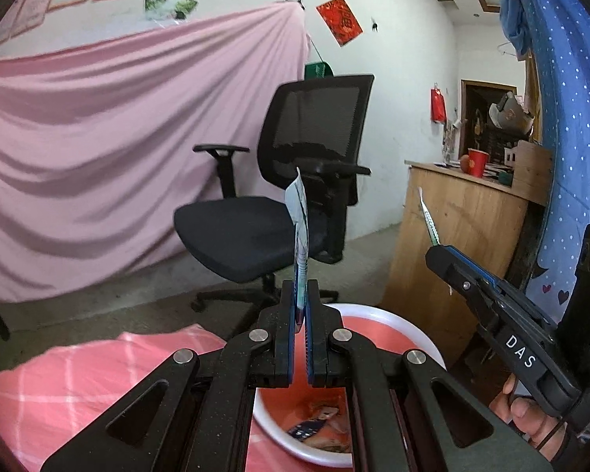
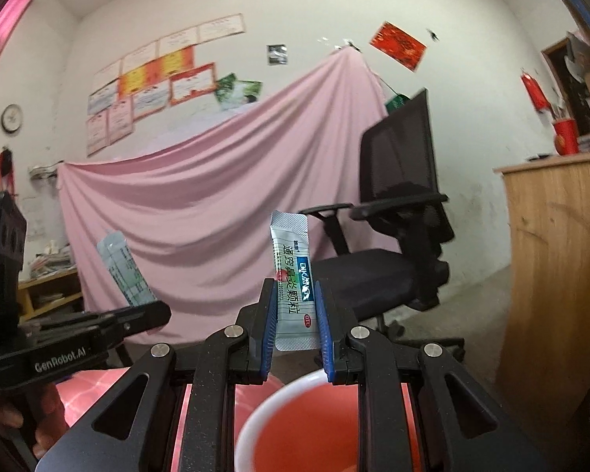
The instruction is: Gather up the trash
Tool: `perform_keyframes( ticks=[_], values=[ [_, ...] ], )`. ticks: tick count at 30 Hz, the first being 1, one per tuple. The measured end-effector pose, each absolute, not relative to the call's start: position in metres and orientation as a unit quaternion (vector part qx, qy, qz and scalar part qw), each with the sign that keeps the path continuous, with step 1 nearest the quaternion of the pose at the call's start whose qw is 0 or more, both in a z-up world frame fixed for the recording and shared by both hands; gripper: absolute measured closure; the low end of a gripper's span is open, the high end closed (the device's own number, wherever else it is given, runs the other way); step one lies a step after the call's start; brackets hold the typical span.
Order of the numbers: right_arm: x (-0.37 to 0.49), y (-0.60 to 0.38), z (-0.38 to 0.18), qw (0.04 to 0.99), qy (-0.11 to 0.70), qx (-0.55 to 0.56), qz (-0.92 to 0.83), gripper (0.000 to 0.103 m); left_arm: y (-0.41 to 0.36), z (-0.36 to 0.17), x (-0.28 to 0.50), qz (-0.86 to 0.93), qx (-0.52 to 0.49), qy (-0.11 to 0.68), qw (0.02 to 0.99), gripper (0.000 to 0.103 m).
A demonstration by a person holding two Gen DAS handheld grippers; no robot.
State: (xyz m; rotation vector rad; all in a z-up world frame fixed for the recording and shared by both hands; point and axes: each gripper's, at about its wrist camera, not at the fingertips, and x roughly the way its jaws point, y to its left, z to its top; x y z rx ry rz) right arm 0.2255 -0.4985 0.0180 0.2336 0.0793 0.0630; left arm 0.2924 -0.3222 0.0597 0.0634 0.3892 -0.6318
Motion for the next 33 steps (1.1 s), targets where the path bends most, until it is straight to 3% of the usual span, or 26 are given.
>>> perform_keyframes(
  ticks=[23, 26, 30, 33],
  values=[
    [0.254, -0.512, -0.009, 0.981, 0.145, 0.130, 0.009, 0.084, -0.352, 0.005, 0.331, -0.307, 0.048, 0.328, 0.892, 0.098],
    [0.256, -0.513, -0.010, 0.980, 0.151, 0.131, 0.007, 0.084, -0.350, 0.003, 0.332, -0.304, 0.047, 0.332, 0.892, 0.094],
    [0.257, -0.516, -0.011, 0.978, 0.156, 0.135, 0.004, 0.084, -0.348, 0.003, 0.331, -0.302, 0.044, 0.329, 0.893, 0.078],
    [0.258, -0.518, -0.011, 0.978, 0.159, 0.137, 0.001, 0.082, -0.347, 0.003, 0.330, -0.300, 0.044, 0.328, 0.895, 0.077]
  ],
)
